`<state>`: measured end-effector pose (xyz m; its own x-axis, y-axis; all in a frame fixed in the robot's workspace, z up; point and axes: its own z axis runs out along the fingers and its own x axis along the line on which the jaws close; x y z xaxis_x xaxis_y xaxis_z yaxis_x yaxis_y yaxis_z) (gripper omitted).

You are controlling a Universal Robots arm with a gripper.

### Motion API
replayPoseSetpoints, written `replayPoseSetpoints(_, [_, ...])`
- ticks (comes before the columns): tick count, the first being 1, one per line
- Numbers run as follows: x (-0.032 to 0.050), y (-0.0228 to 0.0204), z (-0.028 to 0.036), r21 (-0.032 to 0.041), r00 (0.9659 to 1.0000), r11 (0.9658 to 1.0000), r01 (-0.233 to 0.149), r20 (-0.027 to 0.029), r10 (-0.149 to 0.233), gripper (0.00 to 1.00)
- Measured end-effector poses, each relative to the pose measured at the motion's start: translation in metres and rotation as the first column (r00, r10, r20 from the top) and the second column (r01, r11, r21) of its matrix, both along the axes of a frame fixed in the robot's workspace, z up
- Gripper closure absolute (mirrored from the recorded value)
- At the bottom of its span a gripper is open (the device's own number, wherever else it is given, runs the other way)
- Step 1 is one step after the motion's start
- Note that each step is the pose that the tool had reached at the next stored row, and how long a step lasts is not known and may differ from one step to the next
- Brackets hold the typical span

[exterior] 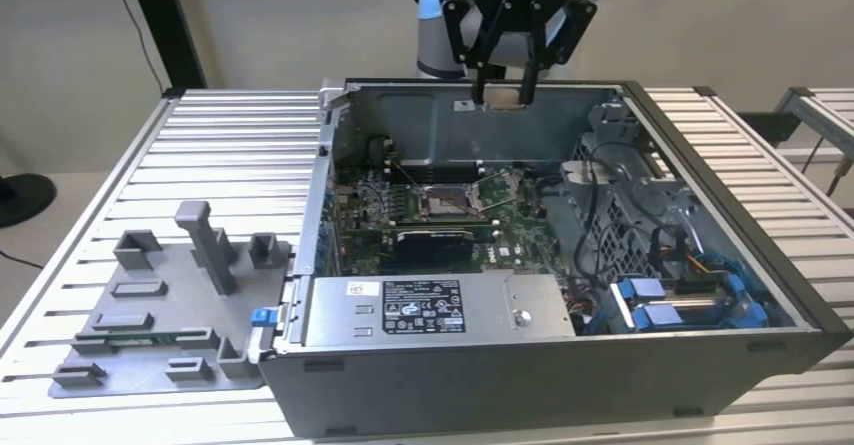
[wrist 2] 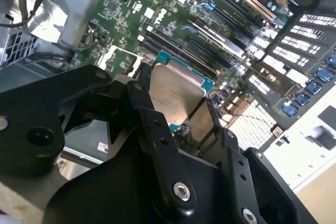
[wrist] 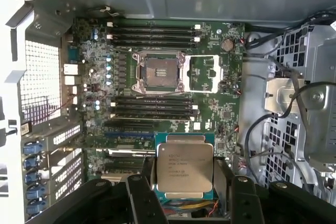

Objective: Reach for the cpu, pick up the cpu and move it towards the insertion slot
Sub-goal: 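Pick up the cpu and move it towards the insertion slot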

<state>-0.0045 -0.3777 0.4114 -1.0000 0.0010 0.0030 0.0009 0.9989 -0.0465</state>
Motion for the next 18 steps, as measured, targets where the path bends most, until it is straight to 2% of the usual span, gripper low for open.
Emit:
replayPoseSetpoints(8, [0.0013, 0.0088, -0.0016, -0.0001, 1.0000, 1.0000, 0.000, 0.0000, 0.000, 1.00])
replayPoseSetpoints(18, [0.0037, 0.0163, -0.0041, -0.0001, 1.0000, 1.0000, 0.000, 0.0000, 0.000, 1.00])
